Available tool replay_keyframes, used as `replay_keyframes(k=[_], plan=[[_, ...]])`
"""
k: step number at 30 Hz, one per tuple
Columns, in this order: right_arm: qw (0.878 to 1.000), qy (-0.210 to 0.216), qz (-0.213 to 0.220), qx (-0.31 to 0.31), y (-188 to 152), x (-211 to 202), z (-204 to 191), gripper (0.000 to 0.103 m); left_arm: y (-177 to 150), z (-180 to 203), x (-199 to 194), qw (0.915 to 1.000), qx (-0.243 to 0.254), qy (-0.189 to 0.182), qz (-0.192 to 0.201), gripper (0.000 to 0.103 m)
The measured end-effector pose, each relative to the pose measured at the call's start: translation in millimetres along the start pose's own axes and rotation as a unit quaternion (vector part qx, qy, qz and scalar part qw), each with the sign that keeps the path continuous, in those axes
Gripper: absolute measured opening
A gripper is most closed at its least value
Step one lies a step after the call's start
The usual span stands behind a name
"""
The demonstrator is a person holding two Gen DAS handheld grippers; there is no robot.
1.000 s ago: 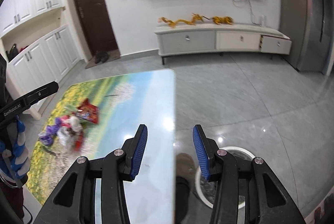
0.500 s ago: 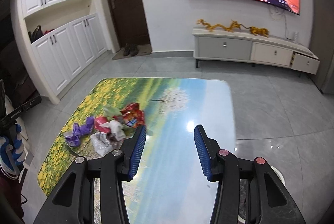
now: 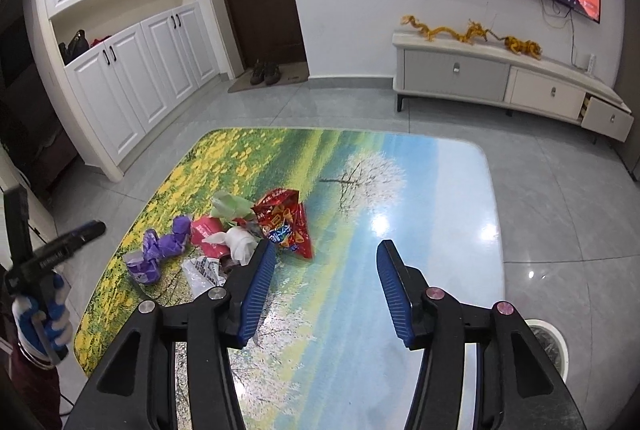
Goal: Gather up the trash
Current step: 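Grasp the purple bag with the left tool while the right tool grasps the red snack bag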
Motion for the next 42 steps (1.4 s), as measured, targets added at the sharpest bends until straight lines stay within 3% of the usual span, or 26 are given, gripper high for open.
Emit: replay_keyframes(k=[12,20,25,27,29,30,34,42], plan=[[0.998,0.052,-0.043,0.001,22,87,-17,0.056,-25,12,50,0.9987,0.014,0.001,-0.05,0.054],[0.995,0.089,-0.054,0.0,39,134,-27,0.06,-28,8,59,0.9983,0.002,-0.01,-0.057,0.054],[0.993,0.101,-0.067,0.009,37,156,-25,0.059,-31,10,63,0.9978,0.002,-0.018,-0.064,0.04],[0.991,0.108,-0.073,0.014,35,161,-22,0.044,-32,11,62,0.9977,0.001,-0.022,-0.064,0.037],[0.991,0.113,-0.072,0.017,33,162,-19,0.017,-31,12,60,0.9977,-0.001,-0.028,-0.061,0.034],[0.991,0.116,-0.068,0.016,31,159,-17,0.012,-31,13,58,0.9978,-0.003,-0.03,-0.059,0.032],[0.991,0.118,-0.053,0.014,27,144,-12,0.005,-31,19,49,0.9984,-0.001,-0.029,-0.048,0.03],[0.993,0.117,-0.01,0.01,12,89,-6,0.004,-36,36,13,0.9995,0.011,-0.025,-0.016,0.029]])
Point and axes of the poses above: each gripper's, at about its wrist camera, not at the fingertips, and x roughly the way its jaws point, z to its right, y to its top, the point moved 3 cm from there along x, roughly the way its jaws point, and after that the axes turned 5 degrees about -z, right-handed, at the moved point
